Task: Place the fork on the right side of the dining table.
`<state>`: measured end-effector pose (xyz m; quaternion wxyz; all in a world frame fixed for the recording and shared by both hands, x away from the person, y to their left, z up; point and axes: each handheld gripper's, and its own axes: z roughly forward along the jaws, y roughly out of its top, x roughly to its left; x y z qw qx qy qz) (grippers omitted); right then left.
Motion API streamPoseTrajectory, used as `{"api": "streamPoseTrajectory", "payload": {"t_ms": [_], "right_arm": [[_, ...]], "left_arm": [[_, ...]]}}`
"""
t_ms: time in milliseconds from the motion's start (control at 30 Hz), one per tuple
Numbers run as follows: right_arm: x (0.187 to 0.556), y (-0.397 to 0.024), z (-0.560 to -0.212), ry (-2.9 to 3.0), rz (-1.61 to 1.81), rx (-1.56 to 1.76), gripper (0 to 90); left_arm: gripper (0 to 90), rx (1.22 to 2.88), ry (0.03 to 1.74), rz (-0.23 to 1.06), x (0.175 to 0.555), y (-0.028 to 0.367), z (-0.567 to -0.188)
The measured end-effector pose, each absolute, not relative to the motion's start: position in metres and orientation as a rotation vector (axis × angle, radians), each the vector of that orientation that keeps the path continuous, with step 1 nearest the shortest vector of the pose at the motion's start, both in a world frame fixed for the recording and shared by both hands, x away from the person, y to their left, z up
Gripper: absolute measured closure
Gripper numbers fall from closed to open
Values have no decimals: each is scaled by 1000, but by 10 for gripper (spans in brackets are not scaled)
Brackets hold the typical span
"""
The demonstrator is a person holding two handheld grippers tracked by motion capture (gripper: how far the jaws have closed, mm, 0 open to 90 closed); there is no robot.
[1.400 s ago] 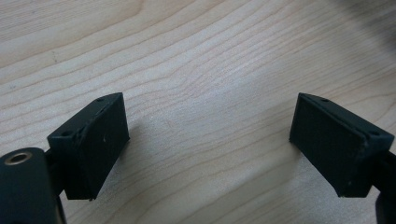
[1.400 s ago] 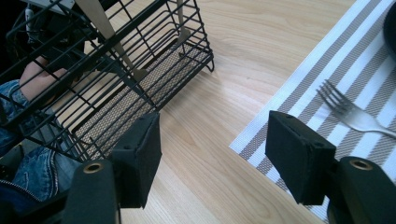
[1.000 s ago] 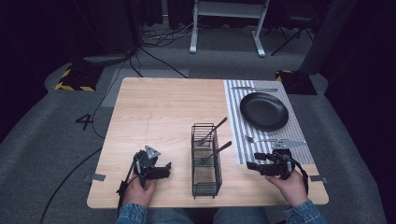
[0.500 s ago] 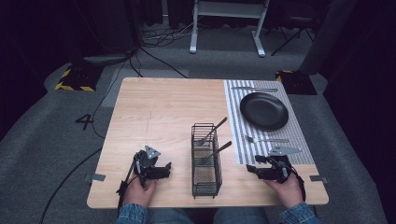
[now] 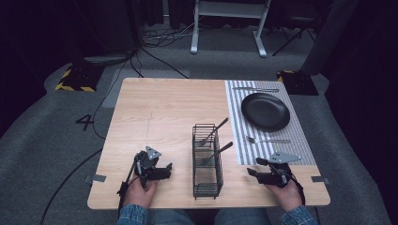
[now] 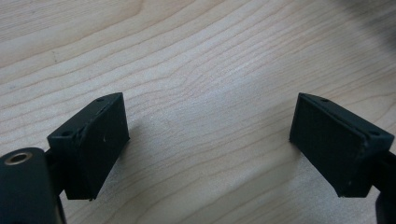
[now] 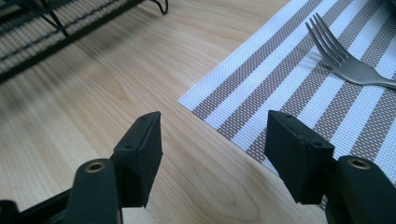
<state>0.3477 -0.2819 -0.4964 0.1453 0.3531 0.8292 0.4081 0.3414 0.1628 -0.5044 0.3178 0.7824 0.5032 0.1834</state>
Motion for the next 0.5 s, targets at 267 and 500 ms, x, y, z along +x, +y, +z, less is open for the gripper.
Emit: {"api": "streamPoseTrajectory", "payload": {"t_ms": [267, 500], "right_arm": [[344, -276, -502, 2406, 1069, 943, 356], [345, -275, -504, 2432, 1069, 953, 171]], "left_arm": [[117, 2059, 1324, 482, 341, 163, -504], [116, 2059, 1324, 482, 341, 163, -504]]}}
